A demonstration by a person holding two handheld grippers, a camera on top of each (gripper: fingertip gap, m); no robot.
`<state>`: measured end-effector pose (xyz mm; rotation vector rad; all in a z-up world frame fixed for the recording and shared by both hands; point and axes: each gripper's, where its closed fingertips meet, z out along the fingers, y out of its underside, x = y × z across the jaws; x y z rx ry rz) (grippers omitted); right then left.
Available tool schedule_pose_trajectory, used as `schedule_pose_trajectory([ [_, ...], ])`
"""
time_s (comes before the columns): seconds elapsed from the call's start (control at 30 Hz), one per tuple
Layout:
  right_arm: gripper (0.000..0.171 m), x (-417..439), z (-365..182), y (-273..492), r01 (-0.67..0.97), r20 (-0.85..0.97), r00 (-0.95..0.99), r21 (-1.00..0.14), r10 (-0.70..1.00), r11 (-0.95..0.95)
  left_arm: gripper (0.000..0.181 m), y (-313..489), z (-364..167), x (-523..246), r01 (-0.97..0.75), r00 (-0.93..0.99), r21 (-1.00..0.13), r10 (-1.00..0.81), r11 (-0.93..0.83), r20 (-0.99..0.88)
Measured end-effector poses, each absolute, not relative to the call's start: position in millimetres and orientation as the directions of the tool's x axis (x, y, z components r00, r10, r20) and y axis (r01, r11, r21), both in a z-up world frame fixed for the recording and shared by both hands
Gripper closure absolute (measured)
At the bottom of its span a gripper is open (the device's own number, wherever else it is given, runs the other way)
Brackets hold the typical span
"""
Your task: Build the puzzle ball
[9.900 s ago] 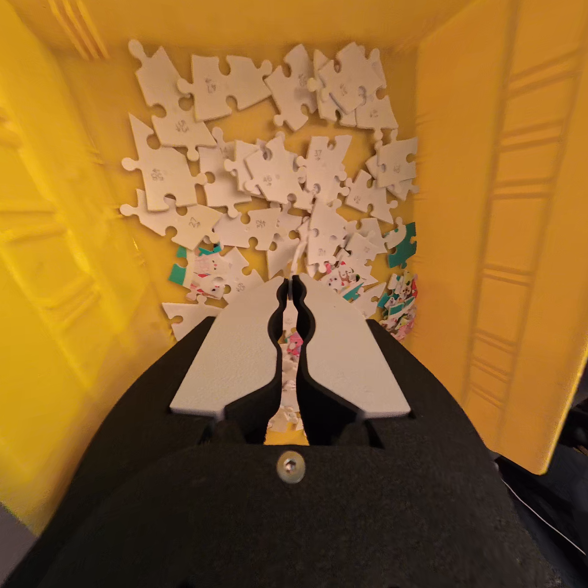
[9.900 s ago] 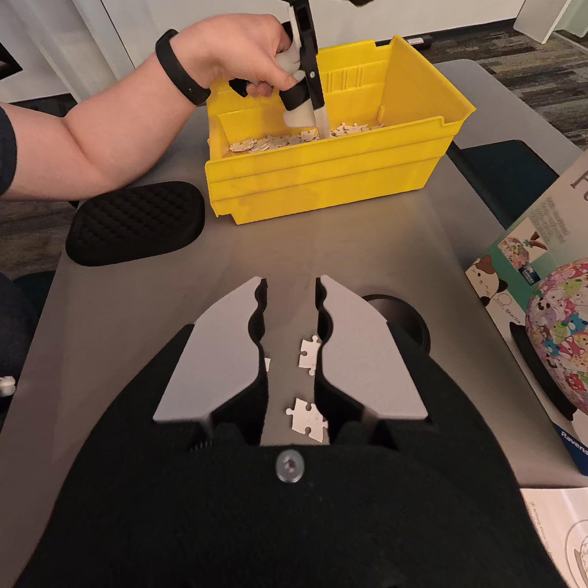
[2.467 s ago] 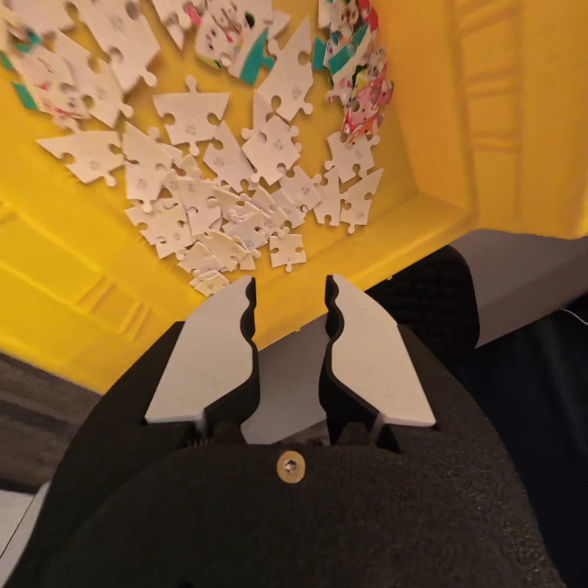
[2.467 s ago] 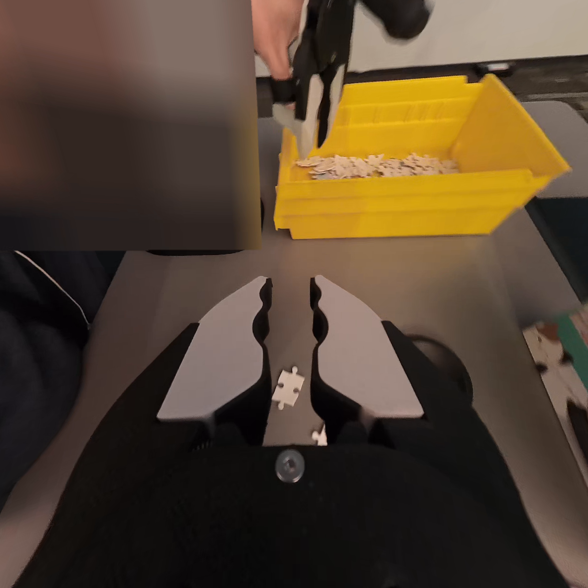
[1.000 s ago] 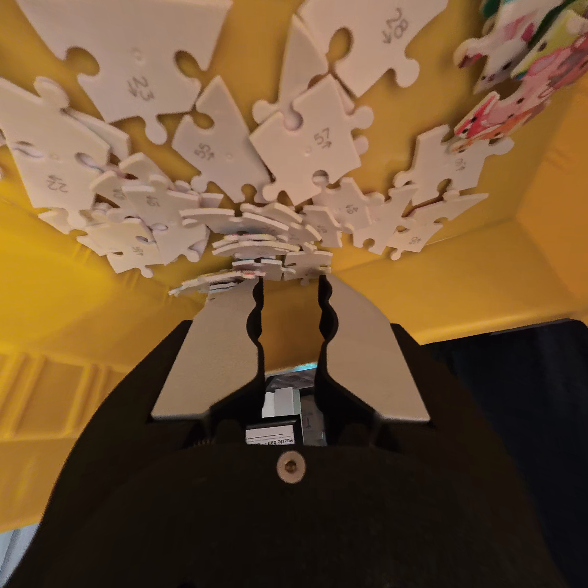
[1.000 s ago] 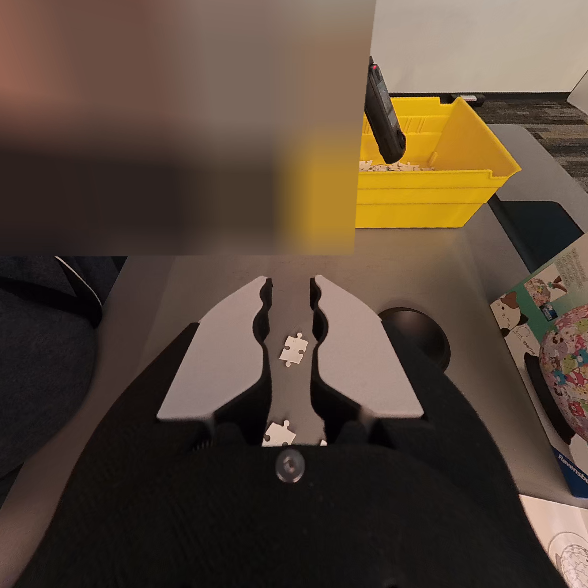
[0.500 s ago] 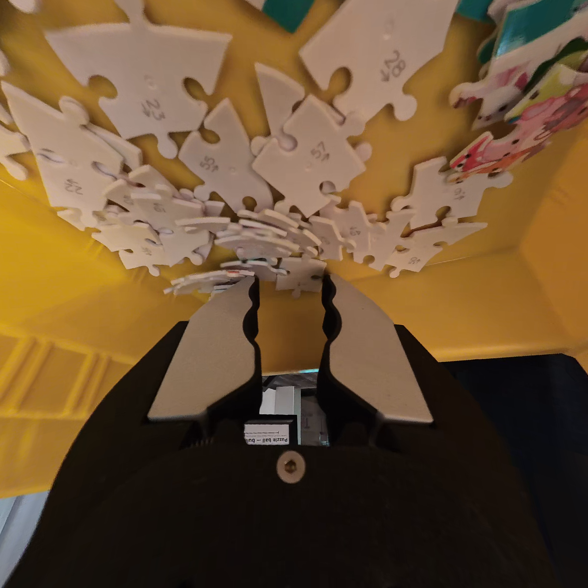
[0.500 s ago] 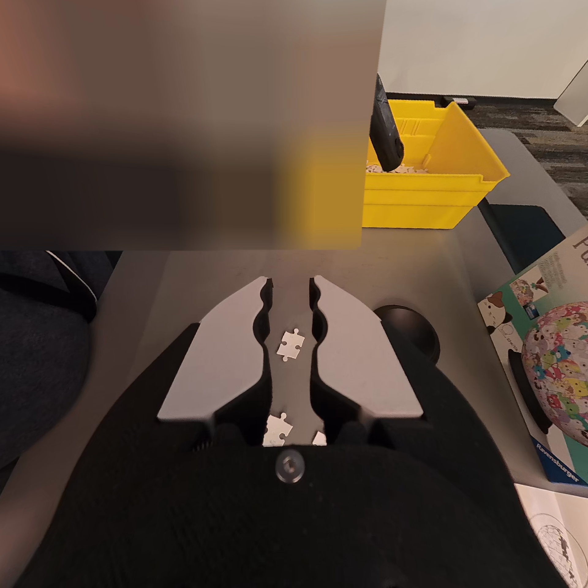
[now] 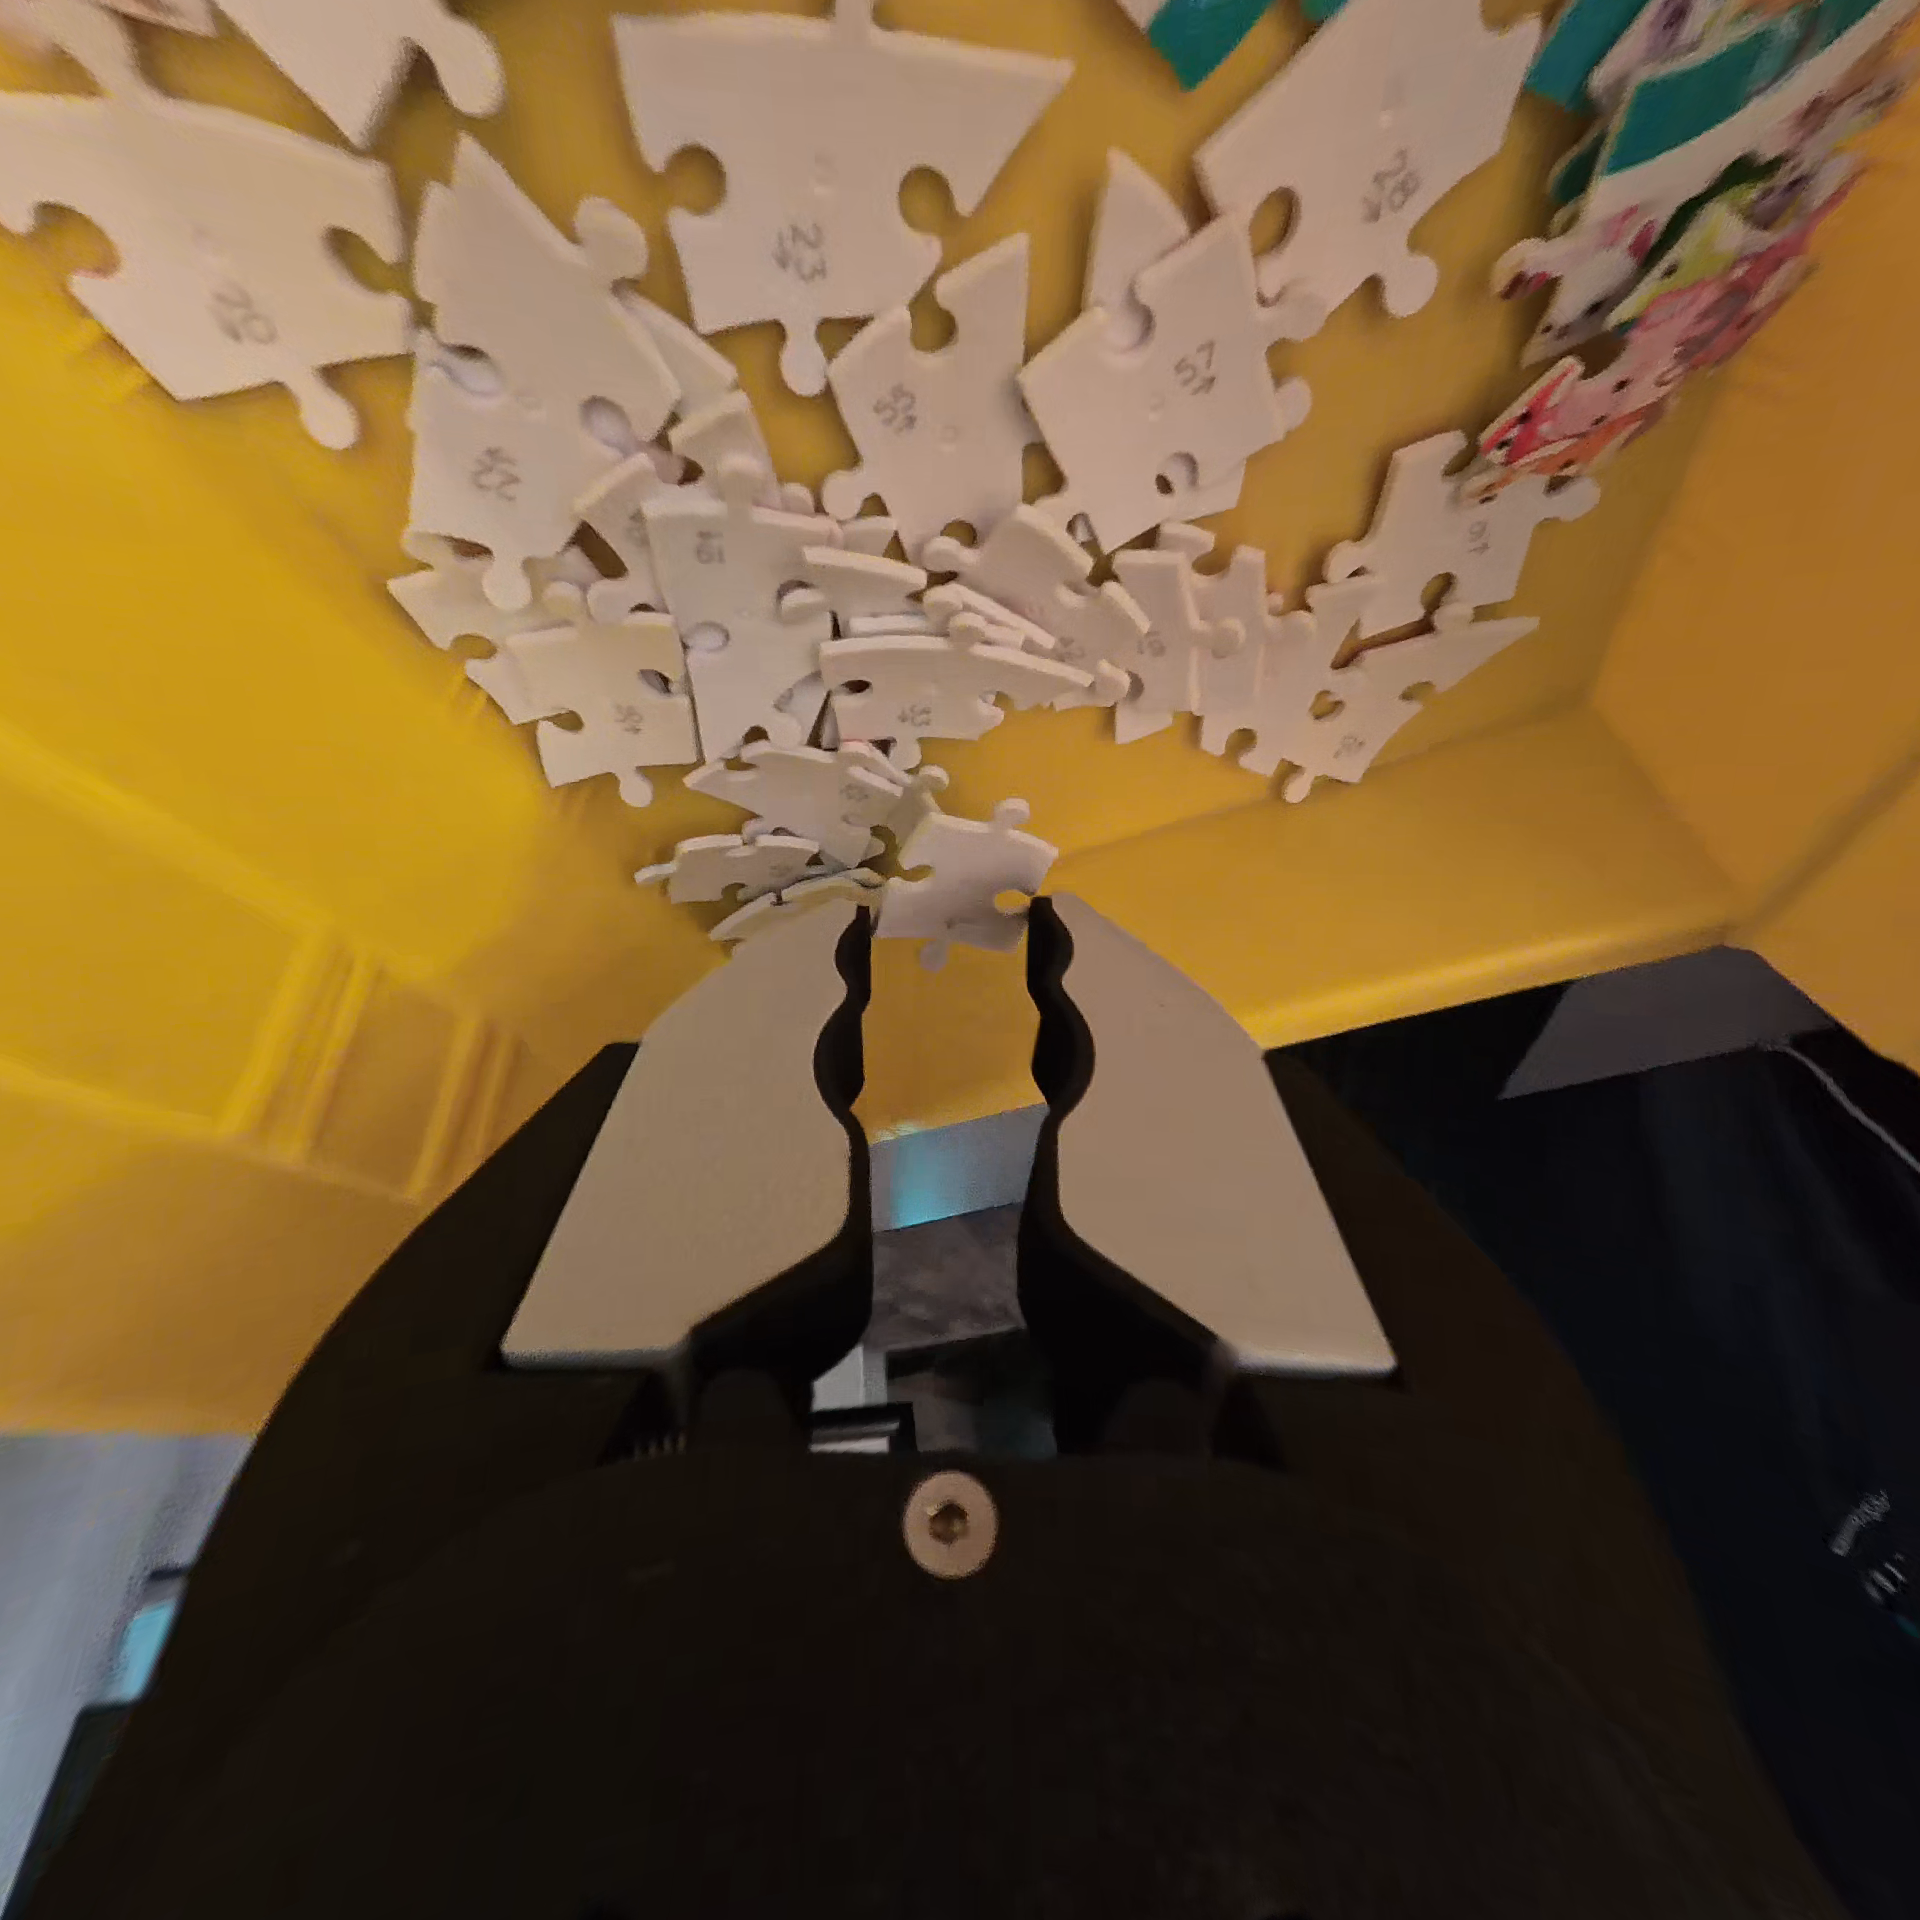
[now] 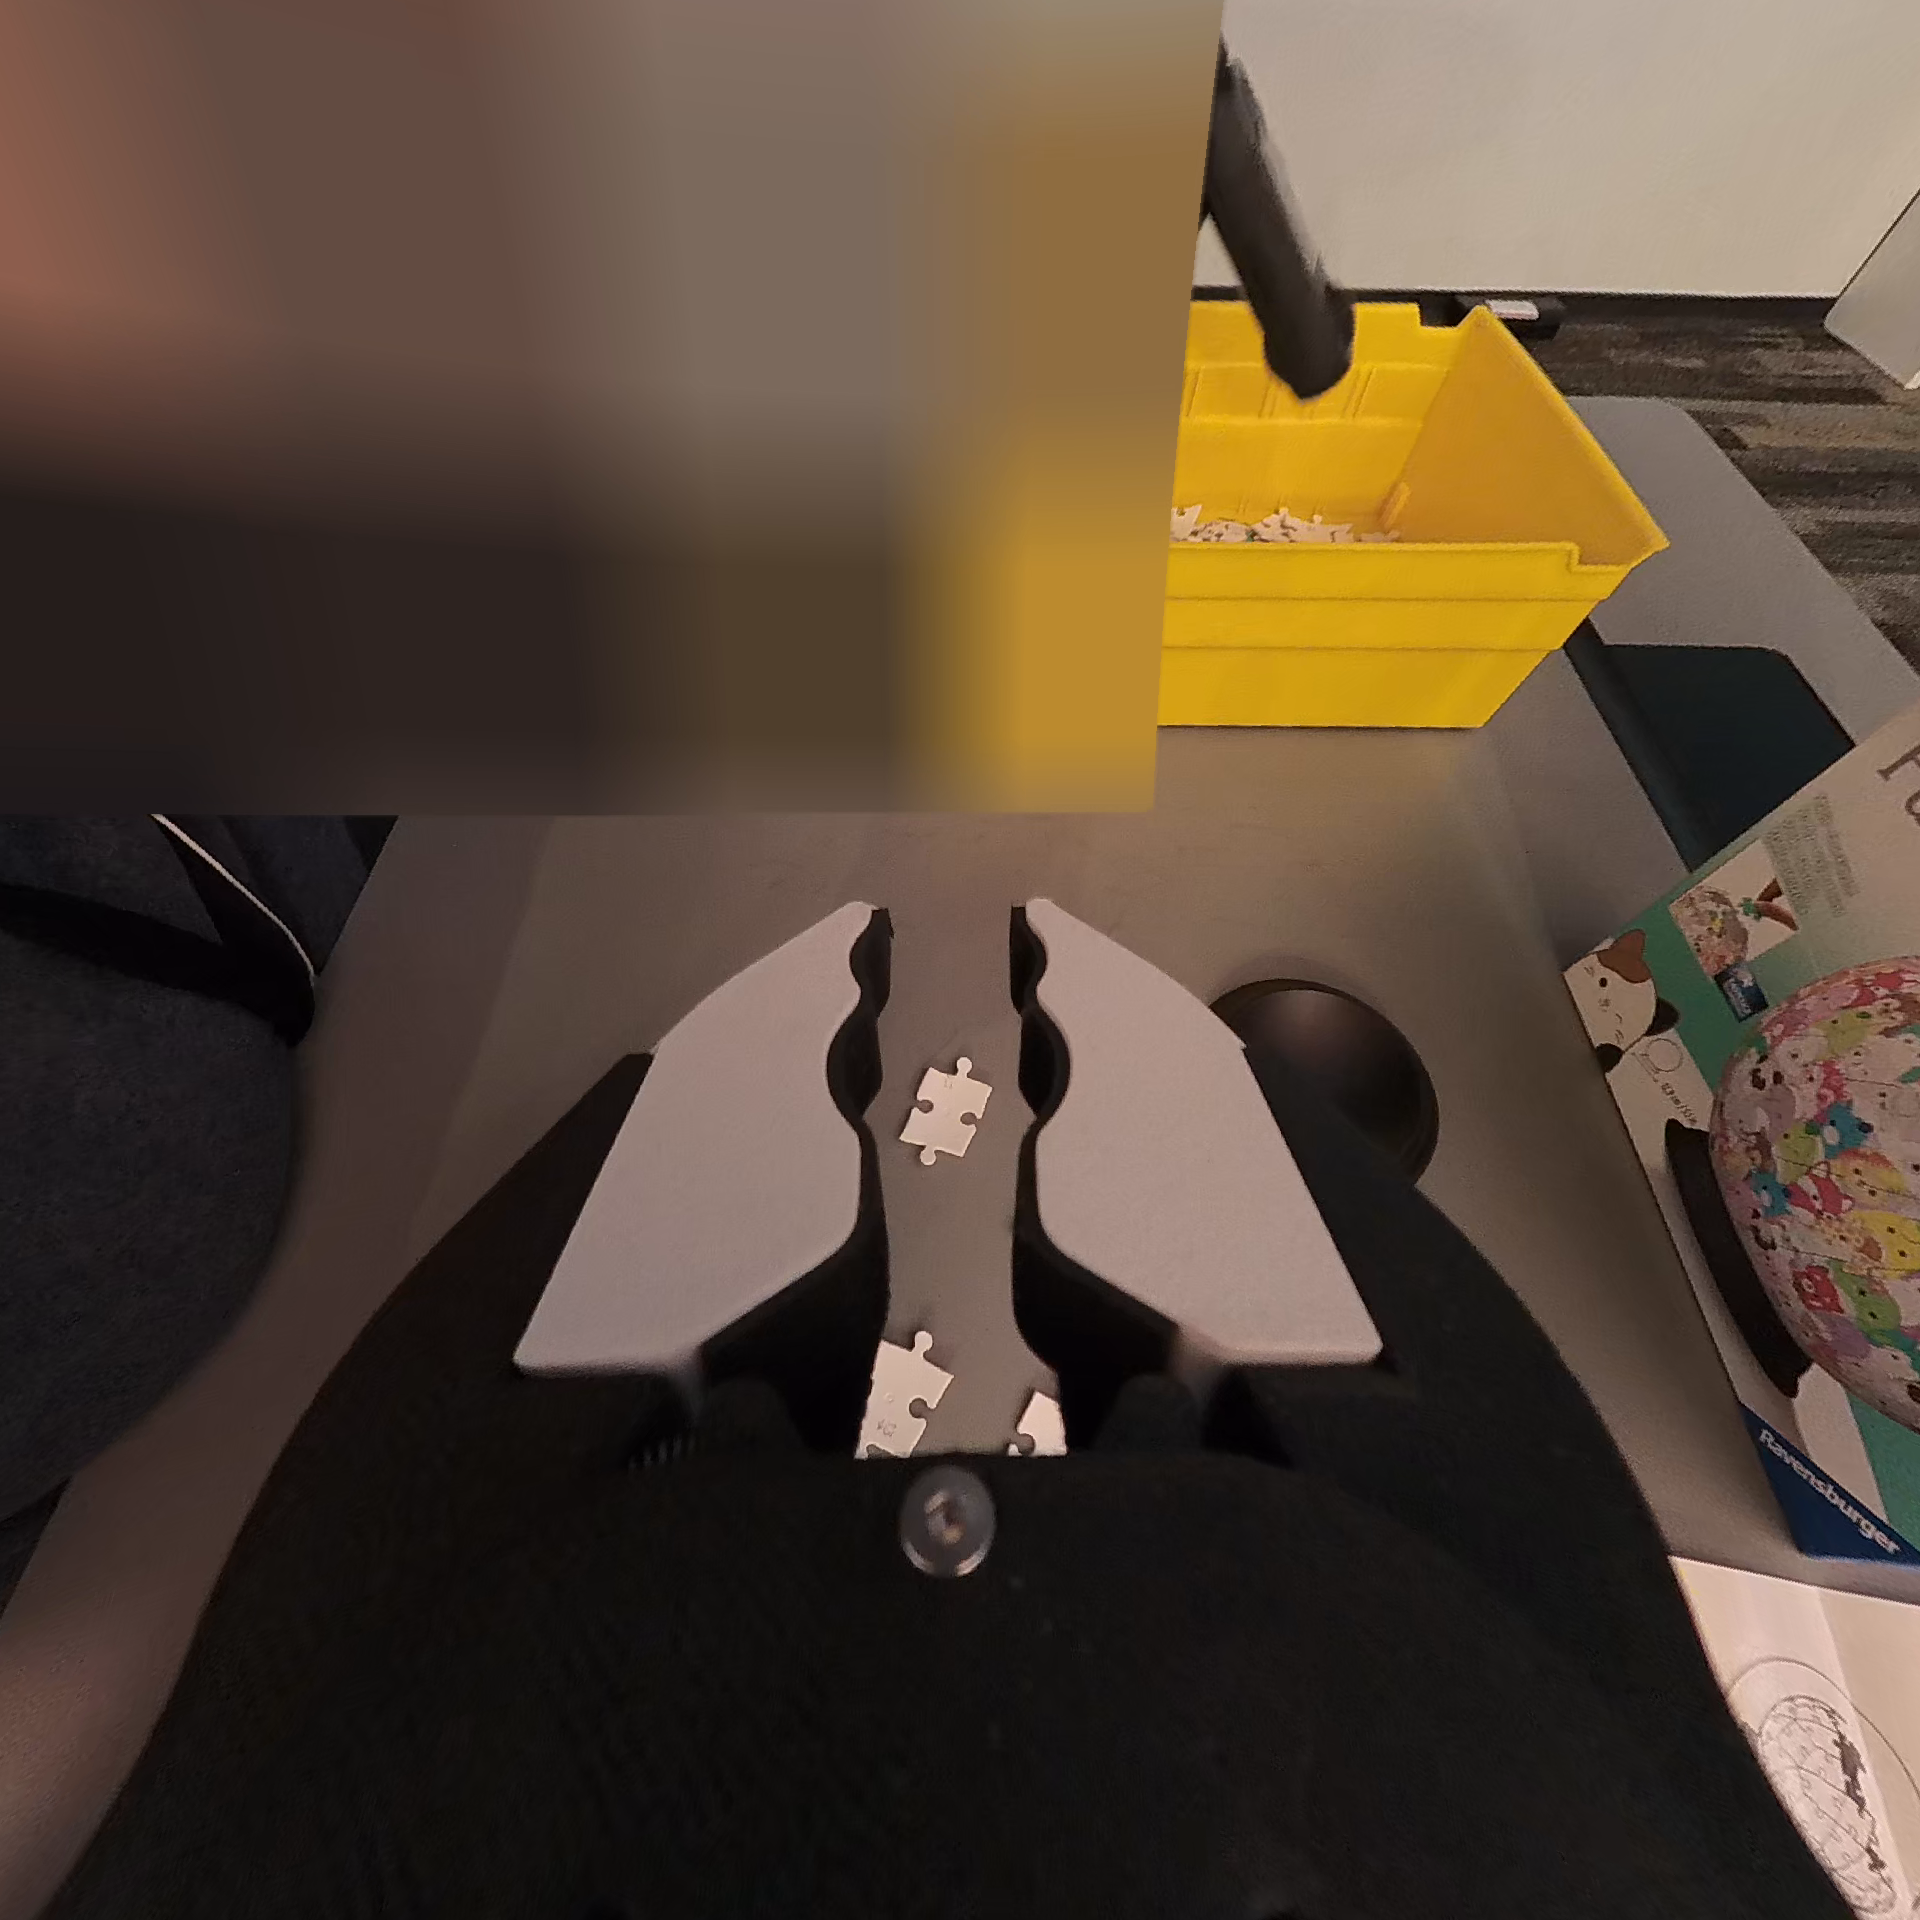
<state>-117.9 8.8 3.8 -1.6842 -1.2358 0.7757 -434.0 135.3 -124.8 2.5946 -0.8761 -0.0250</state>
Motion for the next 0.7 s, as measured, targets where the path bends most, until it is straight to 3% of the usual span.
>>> schedule_pose_trajectory([
  [0.3,0.148,-114.4,-3.8,14.4,0.389,-0.020,0.315,-0.909,0.949,-0.148,0.153,128.8,-93.2,-414.3,-0.583,0.811,0.272,-0.530,-0.766,0.247],
  [0.4,0.148,-112.9,-2.2,14.7,0.383,-0.020,0.318,-0.912,0.948,-0.148,0.153,124.4,-64.1,-382.4,-0.629,0.764,0.149,-0.571,-0.763,0.301],
  [0.57,0.148,-109.5,7.3,11.3,0.376,0.002,0.315,-0.919,0.949,-0.123,0.153,73.3,-18.3,-308.3,-0.793,0.553,-0.064,-0.760,-0.606,0.342],
  [0.7,0.148,-100.7,17.8,8.9,0.370,0.021,0.326,-0.923,0.945,-0.107,0.153,9.5,-35.3,-251.4,-0.887,0.359,-0.134,-0.843,-0.441,0.401],
])
